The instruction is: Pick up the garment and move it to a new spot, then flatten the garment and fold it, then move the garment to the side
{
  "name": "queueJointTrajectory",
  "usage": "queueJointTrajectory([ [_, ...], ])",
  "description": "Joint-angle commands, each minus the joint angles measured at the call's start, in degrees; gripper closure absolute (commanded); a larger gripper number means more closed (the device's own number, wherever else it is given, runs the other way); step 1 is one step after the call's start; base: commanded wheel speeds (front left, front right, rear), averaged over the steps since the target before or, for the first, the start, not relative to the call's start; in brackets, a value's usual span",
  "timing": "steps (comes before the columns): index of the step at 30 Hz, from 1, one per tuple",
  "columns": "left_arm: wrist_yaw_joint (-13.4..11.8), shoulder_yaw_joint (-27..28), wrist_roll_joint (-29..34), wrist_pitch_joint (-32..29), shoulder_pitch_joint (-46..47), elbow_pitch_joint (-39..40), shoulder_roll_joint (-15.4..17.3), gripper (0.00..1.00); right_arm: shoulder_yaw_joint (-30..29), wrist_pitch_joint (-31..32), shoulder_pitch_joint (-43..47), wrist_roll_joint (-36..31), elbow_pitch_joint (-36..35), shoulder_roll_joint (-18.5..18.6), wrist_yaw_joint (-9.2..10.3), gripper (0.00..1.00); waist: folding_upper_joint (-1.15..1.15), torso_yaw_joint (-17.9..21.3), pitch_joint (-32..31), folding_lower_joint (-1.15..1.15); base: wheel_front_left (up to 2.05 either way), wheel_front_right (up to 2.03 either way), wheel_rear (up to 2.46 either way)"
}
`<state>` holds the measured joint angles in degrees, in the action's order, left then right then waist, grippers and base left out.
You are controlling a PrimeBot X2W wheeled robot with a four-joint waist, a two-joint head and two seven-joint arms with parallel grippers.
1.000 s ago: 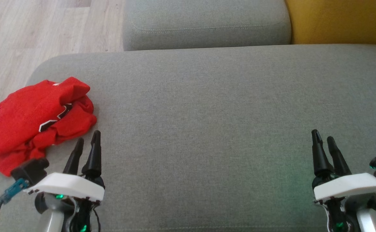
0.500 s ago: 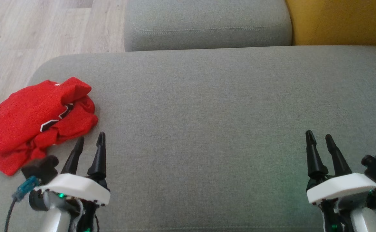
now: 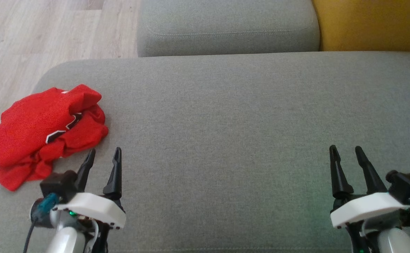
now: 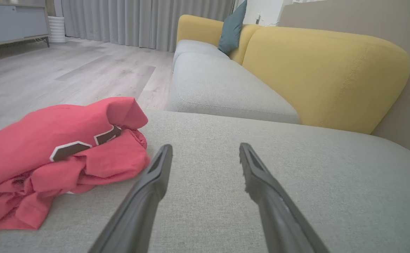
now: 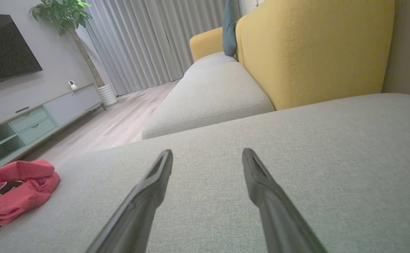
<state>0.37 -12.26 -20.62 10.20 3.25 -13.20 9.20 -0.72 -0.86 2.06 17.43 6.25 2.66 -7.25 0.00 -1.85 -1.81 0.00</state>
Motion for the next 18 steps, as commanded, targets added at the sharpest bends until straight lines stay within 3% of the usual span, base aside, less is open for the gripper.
queueJointTrajectory([
  [1,-0.4,1.3,1.4,0.7,3.8,1.8,1.5,0.0,0.8,-0.7,-1.2,-1.4,-2.4,0.4,-0.2,0.0,0.0,0.0,0.0,0.0,0.0,0.0,0.0],
  [18,-1.8,1.6,10.9,3.5,4.0,0.3,1.6,0.0,0.8,-2.6,-0.5,-10.6,-2.3,0.2,-0.23,0.0,0.0,-0.4,0.0,0.0,0.0,0.0,0.0],
])
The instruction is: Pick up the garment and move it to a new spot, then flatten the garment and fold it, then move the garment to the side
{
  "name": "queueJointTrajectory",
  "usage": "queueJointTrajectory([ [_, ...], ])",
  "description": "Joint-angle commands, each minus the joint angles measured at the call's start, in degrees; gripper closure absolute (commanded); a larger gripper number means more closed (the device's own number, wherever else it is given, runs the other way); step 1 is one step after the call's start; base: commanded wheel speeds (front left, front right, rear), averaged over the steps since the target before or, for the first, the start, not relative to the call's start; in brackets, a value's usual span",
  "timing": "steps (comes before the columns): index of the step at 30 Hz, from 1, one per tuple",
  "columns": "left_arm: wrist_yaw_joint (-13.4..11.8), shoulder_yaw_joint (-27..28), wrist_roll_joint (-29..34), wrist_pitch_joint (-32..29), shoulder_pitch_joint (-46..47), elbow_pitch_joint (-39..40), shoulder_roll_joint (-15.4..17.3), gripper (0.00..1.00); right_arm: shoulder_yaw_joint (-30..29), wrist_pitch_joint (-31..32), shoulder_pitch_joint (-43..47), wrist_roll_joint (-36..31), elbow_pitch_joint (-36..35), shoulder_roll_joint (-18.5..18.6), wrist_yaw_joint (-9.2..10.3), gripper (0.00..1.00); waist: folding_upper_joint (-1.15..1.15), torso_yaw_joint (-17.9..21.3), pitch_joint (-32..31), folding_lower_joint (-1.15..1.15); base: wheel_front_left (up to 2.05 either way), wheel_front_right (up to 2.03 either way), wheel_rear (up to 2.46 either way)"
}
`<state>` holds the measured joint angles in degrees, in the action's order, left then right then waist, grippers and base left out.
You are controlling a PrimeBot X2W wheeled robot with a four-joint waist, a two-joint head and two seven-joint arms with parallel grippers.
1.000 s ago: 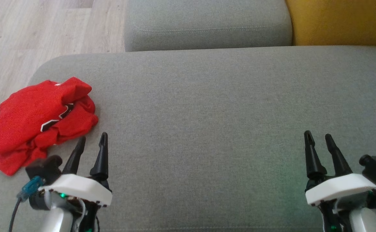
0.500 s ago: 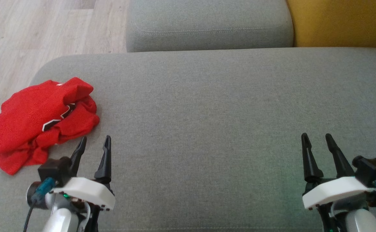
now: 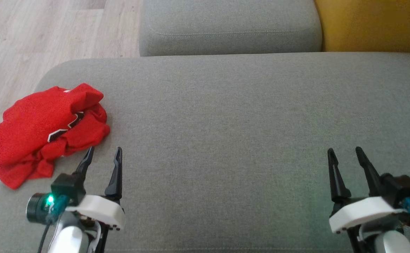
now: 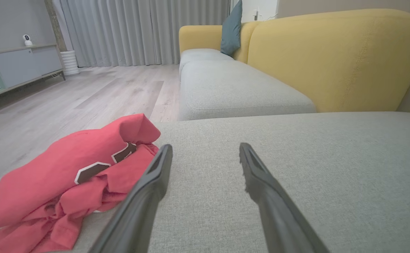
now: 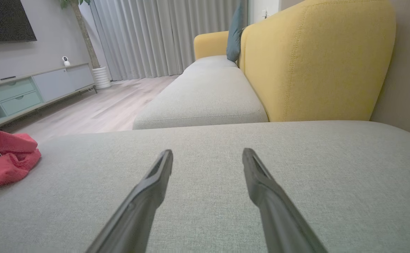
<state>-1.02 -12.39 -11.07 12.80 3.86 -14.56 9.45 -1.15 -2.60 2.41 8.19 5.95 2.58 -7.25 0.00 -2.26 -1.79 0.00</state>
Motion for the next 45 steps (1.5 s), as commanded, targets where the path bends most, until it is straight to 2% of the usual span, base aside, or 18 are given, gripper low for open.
queueJointTrajectory([
  [1,-0.4,1.7,1.9,1.1,3.4,1.6,1.3,0.0,1.2,-1.0,-0.8,-2.0,-2.0,0.3,-0.23,0.0,0.0,0.0,0.0,0.0,0.0,0.0,0.0],
  [8,-0.3,2.3,5.3,2.2,3.5,0.5,0.8,0.0,1.6,-1.6,-0.4,-5.1,-2.0,0.3,-0.24,0.0,0.0,-0.3,0.0,0.0,0.0,0.0,0.0],
  [28,1.4,4.8,4.4,2.2,4.2,-1.9,-1.2,0.0,1.2,-2.3,-1.1,-1.9,-1.0,0.3,-0.24,0.0,0.0,-2.1,0.3,0.0,0.0,0.0,0.0],
  [33,1.6,5.3,4.4,2.2,4.7,-1.9,-1.7,0.0,1.4,-2.1,-1.2,-1.7,-2.2,0.3,-0.24,0.0,0.0,-5.1,0.5,0.0,0.0,0.0,0.0],
  [45,1.6,7.8,4.3,2.2,5.5,-1.5,-1.9,0.0,3.9,-0.9,-2.2,-0.7,-5.3,0.3,-0.24,0.0,0.0,-17.1,1.2,0.0,0.0,0.0,0.0],
])
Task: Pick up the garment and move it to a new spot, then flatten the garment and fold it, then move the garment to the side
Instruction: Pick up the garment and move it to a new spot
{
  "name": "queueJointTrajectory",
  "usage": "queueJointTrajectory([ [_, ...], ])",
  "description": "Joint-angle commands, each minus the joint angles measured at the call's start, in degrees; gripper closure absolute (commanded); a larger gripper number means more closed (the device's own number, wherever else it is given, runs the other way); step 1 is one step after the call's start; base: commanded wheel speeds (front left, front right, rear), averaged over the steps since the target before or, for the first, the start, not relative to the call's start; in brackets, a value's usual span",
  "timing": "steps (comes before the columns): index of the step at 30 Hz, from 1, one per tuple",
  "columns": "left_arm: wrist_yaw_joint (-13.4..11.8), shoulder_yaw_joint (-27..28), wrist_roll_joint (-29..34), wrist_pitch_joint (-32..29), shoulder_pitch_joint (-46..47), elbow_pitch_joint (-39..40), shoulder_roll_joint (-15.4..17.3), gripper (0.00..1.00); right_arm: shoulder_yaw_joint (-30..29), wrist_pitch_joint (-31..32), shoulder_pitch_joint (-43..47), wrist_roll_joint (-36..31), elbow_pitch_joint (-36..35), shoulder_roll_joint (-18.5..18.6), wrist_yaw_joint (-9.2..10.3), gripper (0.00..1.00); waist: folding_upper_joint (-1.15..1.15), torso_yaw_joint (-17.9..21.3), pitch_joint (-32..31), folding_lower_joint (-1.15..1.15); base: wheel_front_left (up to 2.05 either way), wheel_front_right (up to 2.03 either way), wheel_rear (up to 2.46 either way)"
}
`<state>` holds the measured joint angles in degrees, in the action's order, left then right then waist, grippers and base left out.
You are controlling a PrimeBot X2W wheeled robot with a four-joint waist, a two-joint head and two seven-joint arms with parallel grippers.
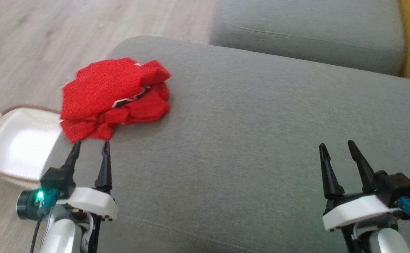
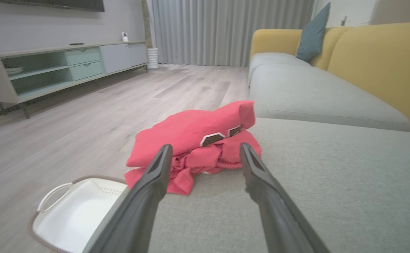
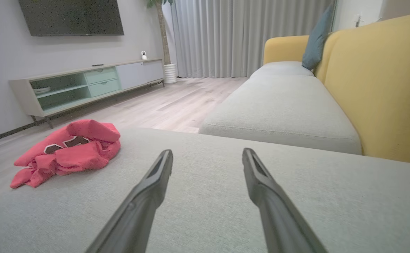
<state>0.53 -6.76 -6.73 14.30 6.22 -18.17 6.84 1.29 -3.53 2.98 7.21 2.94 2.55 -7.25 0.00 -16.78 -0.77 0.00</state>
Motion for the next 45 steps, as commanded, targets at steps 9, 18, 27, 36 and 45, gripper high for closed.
queueJointTrajectory([
  [9,0.3,4.0,0.1,0.7,2.5,2.8,0.7,0.0,1.8,0.6,-2.9,0.7,-3.2,0.3,-0.24,0.0,0.0,-7.4,0.2,0.0,0.0,0.0,0.0],
  [18,1.1,5.0,0.1,0.7,2.7,2.1,0.4,0.0,1.5,1.0,-2.4,0.9,-3.7,0.3,-0.24,0.0,0.0,-8.5,1.0,0.0,0.0,0.0,0.0],
  [27,3.9,5.1,-1.3,0.7,8.0,-1.3,0.8,0.0,2.1,4.3,-5.5,-1.5,-6.5,0.3,-0.24,0.0,0.0,-6.5,9.0,0.0,0.0,0.0,0.0],
  [36,6.4,3.3,-4.8,-0.1,26.0,-15.7,3.0,0.0,1.9,8.8,-11.9,-5.9,-11.6,0.4,-0.24,0.0,0.0,-3.5,22.4,0.0,0.0,0.0,0.0],
  [45,6.9,-1.8,-11.1,-4.9,42.4,-33.5,7.2,0.0,3.3,9.8,-14.8,-6.4,-12.3,1.0,-0.24,0.0,0.0,-0.8,27.1,0.0,0.0,0.0,0.0],
])
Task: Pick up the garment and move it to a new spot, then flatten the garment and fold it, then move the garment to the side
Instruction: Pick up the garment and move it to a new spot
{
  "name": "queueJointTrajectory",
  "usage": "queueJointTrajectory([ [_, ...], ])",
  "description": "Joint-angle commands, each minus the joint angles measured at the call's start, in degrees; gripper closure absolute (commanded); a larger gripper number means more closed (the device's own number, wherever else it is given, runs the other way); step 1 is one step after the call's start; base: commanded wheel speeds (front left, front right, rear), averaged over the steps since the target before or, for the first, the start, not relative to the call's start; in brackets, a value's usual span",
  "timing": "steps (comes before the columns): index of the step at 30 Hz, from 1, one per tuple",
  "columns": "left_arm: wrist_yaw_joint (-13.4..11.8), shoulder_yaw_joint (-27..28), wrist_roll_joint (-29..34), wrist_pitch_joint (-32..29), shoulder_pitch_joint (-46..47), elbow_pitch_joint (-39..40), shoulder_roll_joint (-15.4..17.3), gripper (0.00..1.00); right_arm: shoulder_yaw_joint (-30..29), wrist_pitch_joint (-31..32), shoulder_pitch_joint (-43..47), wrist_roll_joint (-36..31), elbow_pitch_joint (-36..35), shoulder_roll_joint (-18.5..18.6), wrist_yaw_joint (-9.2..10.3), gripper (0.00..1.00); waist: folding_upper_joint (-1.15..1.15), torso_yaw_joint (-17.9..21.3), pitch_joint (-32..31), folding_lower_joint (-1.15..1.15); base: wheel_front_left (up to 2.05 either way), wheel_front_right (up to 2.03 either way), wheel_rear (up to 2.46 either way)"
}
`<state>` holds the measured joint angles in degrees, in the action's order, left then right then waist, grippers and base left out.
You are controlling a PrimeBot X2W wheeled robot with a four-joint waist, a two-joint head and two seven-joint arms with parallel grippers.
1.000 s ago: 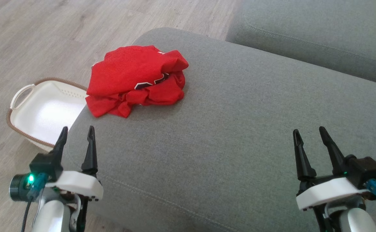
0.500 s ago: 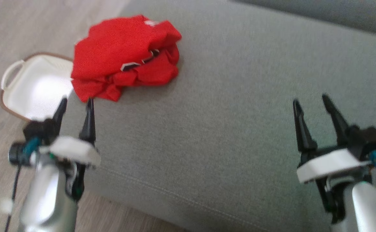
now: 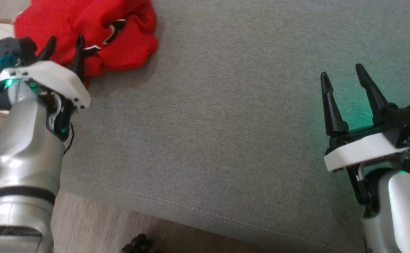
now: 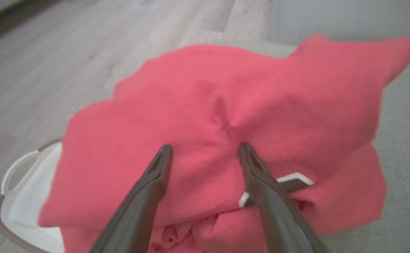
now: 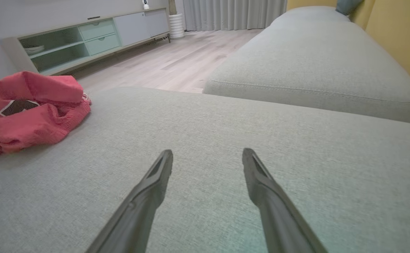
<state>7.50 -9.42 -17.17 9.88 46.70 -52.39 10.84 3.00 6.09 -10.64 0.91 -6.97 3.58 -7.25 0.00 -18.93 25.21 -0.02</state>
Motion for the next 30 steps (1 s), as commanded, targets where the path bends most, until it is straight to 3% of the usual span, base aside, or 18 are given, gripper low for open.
queueJointTrajectory([
  [1,0.0,-0.1,-1.8,-1.9,3.0,-1.0,3.5,0.0,1.6,0.2,-1.3,0.0,-2.4,-0.1,-0.24,0.0,0.0,1.5,1.2,0.02,0.0,0.0,0.0],
  [6,0.0,-4.0,-6.7,-8.9,6.9,-7.4,5.2,0.02,1.3,0.4,-1.2,0.3,-2.5,-0.2,-0.24,0.0,0.0,2.3,1.5,0.02,0.0,0.0,0.0],
  [8,0.0,-5.5,-8.4,-10.8,7.7,-8.7,5.6,1.0,1.2,0.3,-1.2,0.5,-2.5,-0.2,-0.24,0.0,0.0,2.4,1.6,0.02,0.0,0.0,0.0],
  [12,0.0,-7.2,-9.1,-5.7,8.8,-8.8,7.9,1.0,0.9,0.1,-1.0,0.7,-2.4,-0.3,-0.24,0.0,0.0,2.5,0.7,0.02,0.0,0.0,0.0],
  [13,0.0,-7.0,-9.1,-0.5,8.9,-8.5,8.9,1.0,0.8,-0.3,-0.9,1.4,-2.1,-0.4,-0.24,0.0,0.0,2.7,-0.3,0.02,0.0,0.0,0.0],
  [15,0.0,-6.9,-9.4,3.5,8.2,-7.9,10.0,1.0,0.5,-1.0,-0.5,2.0,-1.7,-0.5,-0.24,0.0,0.0,2.6,-2.6,0.02,0.0,0.0,0.0],
  [21,-0.9,-5.3,-8.4,5.0,6.0,-2.7,11.7,1.0,0.2,-2.1,0.8,3.0,-0.8,-0.6,-0.24,0.0,0.0,2.6,-7.3,0.02,0.0,0.0,0.0],
  [30,-4.6,-1.2,-5.0,5.1,-6.7,18.5,11.8,1.0,-0.2,-3.8,4.6,6.1,1.1,-0.7,-0.24,0.0,0.0,4.8,-16.2,0.02,0.0,0.0,0.0],
])
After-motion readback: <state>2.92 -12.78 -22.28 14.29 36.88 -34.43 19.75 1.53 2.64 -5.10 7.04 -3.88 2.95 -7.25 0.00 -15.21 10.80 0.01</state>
